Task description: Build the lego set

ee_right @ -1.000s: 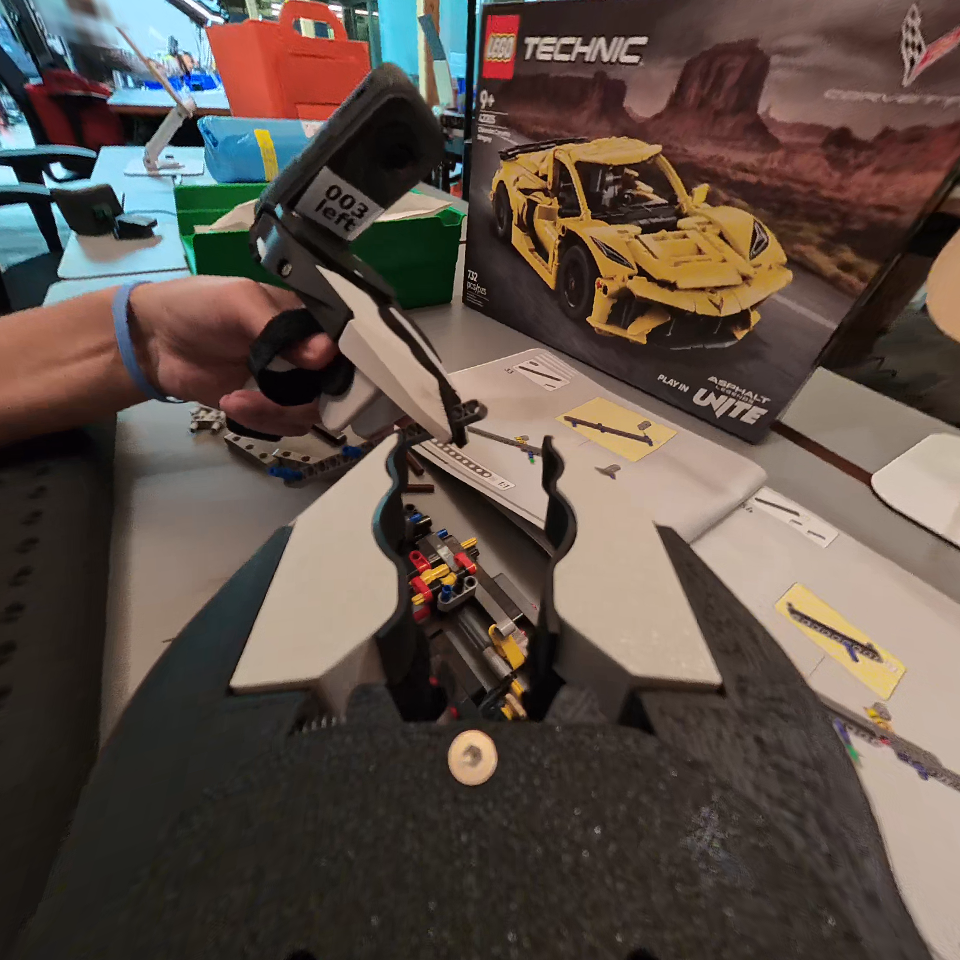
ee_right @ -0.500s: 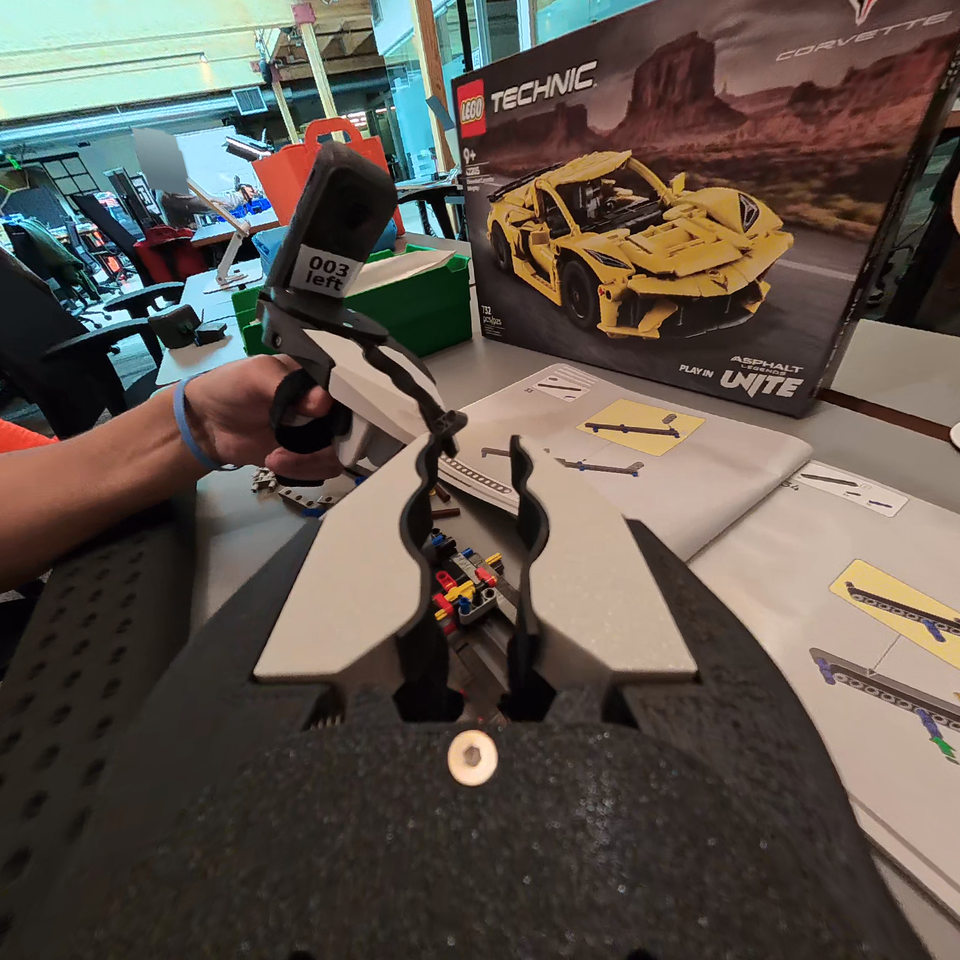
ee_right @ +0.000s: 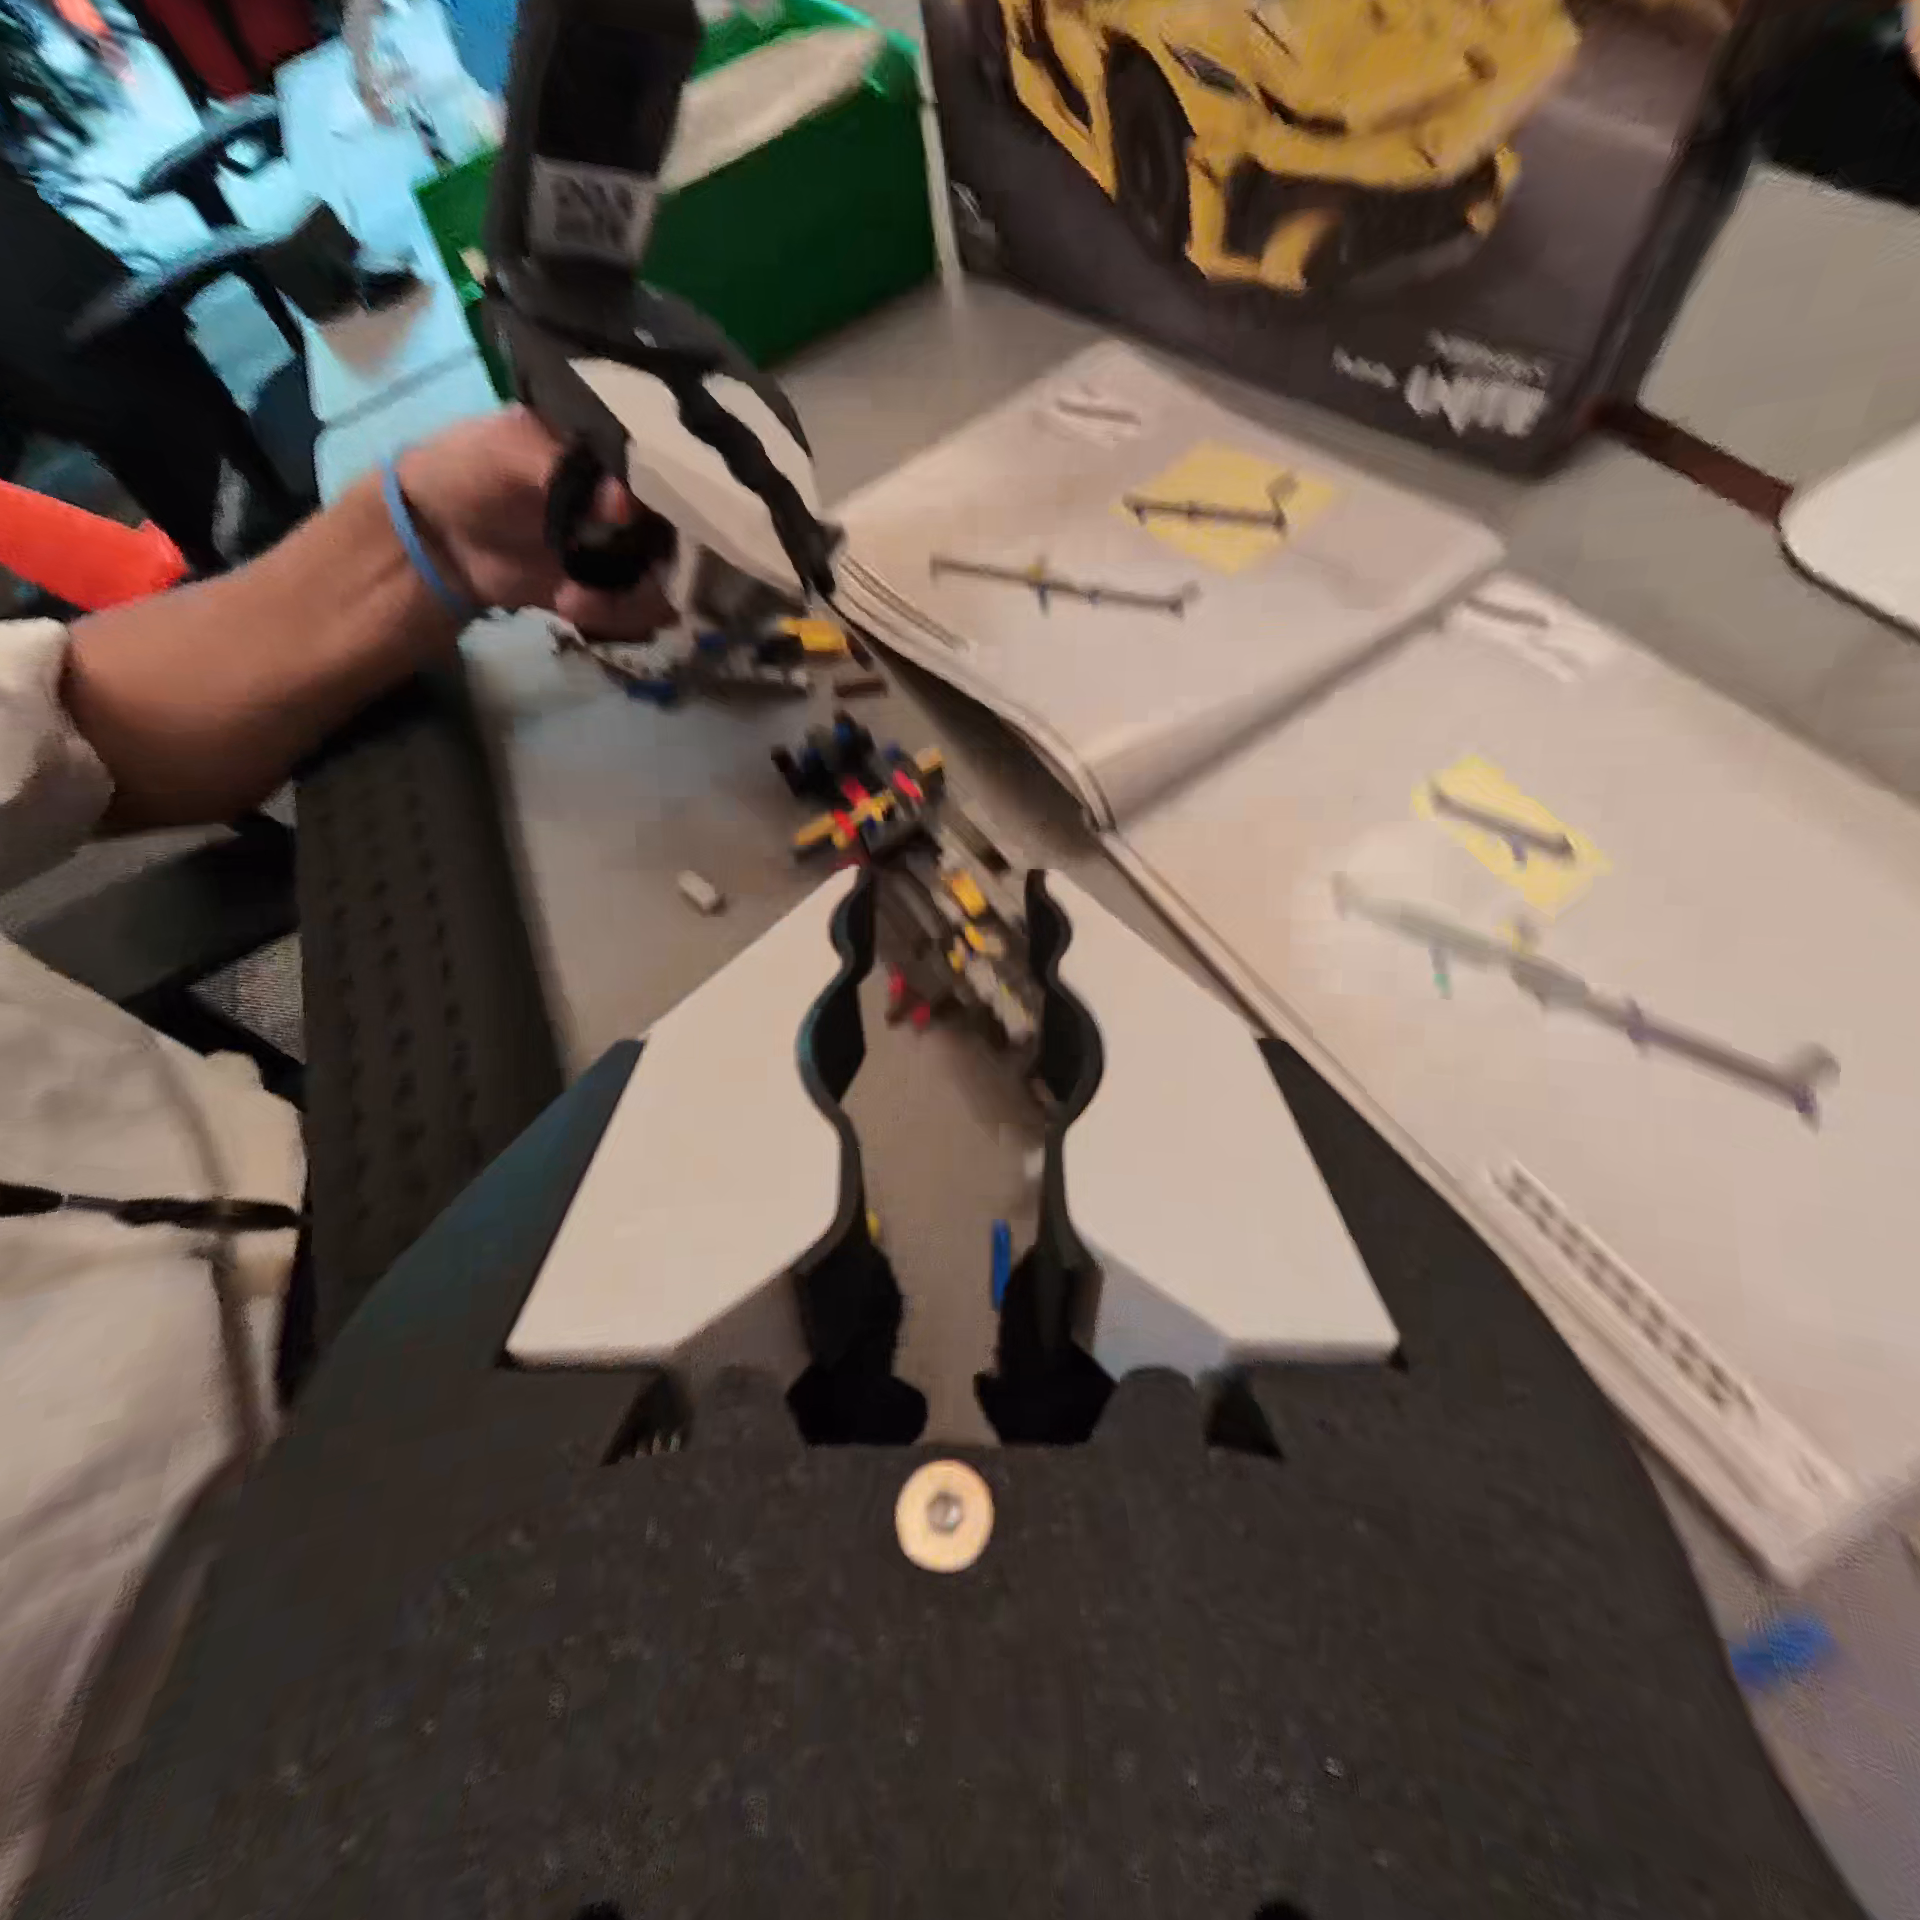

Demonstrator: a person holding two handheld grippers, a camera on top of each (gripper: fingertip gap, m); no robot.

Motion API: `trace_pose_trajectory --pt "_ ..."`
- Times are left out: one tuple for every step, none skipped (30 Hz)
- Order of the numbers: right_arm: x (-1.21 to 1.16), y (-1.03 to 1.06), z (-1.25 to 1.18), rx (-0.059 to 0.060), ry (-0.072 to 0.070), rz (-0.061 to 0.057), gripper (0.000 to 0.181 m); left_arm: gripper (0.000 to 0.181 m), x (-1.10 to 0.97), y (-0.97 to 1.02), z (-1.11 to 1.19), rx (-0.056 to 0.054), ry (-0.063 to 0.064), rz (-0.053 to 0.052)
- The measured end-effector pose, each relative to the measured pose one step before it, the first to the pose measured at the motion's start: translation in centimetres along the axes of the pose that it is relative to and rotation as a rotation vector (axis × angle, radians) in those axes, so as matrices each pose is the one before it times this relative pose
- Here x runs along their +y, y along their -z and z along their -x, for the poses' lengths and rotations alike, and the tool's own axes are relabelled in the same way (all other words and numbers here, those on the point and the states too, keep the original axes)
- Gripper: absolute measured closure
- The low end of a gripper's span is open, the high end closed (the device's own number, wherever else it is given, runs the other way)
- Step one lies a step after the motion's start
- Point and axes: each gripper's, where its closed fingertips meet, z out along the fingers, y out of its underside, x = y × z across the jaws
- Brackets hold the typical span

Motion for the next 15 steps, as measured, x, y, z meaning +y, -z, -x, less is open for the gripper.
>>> trace_pose_trajectory --pt "1.248 1.356 -0.355 0.0291 0.0025 0.0207 0.156 0.174 0.052 -0.027 0.078 -0.0057 -0.0048 0.0038" --pt "1.507 1.013 0.072 0.0123 0.0275 0.0269 0.157 0.174 0.049 -0.041 0.054 -0.0012 0.0003 0.0022" --pt "1.843 0.726 -0.041 0.0241 0.0183 0.0393 0.158 0.174 0.014 -0.038 0.011 0.0030 0.0061 -0.0005" --pt "2.211 0.473 -0.134 0.0283 0.0027 0.0634 0.158 0.174 0.022 -0.053 -0.008 0.0041 0.0086 -0.0008" --pt "2.189 0.295 -0.085 0.0220 -0.0058 0.0676 0.156 0.174 0.055 -0.066 -0.059 0.0043 0.0073 0.0020" --pt "1.777 0.130 -0.032 0.0177 -0.0101 0.0418 0.155 0.174 0.054 -0.083 -0.135 0.0041 0.0006 0.0029" --pt "1.331 -0.053 0.121 0.0070 -0.0067 0.0178 0.155 0.174 0.004 -0.078 -0.143 -0.0001 -0.0068 0.0007" --pt "0.851 -0.273 0.180 0.0017 0.0011 -0.0036 0.155 0.174 0.007 -0.066 -0.158 -0.0002 -0.0085 0.0011" --pt "0.402 -0.468 0.277 -0.0048 0.0008 -0.0231 0.155 0.174 0.045 -0.067 -0.202 0.0028 -0.0071 0.0039" --pt "0.065 -0.586 0.103 0.0008 -0.0078 -0.0317 0.156 0.174 0.024 -0.066 -0.186 0.0029 -0.0066 0.0024" --pt "-0.075 -0.644 -0.096 0.0087 -0.0132 -0.0228 0.156 0.174 -0.012 -0.058 -0.171 0.0035 -0.0051 -0.0007" --pt "-0.160 -0.659 0.066 -0.0027 -0.0068 -0.0123 0.156 0.174 0.005 -0.063 -0.156 0.0060 -0.0021 -0.0002" --pt "-0.266 -0.636 0.135 -0.0077 0.0004 -0.0080 0.157 0.174 0.045 -0.082 -0.099 0.0056 0.0011 0.0007" --pt "-0.179 -0.580 -0.025 0.0015 0.0049 0.0047 0.158 0.174 0.019 -0.061 -0.007 0.0030 0.0044 -0.0015" --pt "0.023 -0.501 -0.290 0.0157 0.0132 0.0219 0.159 0.174 0.016 -0.047 -0.037 0.0058 0.0068 -0.0025"
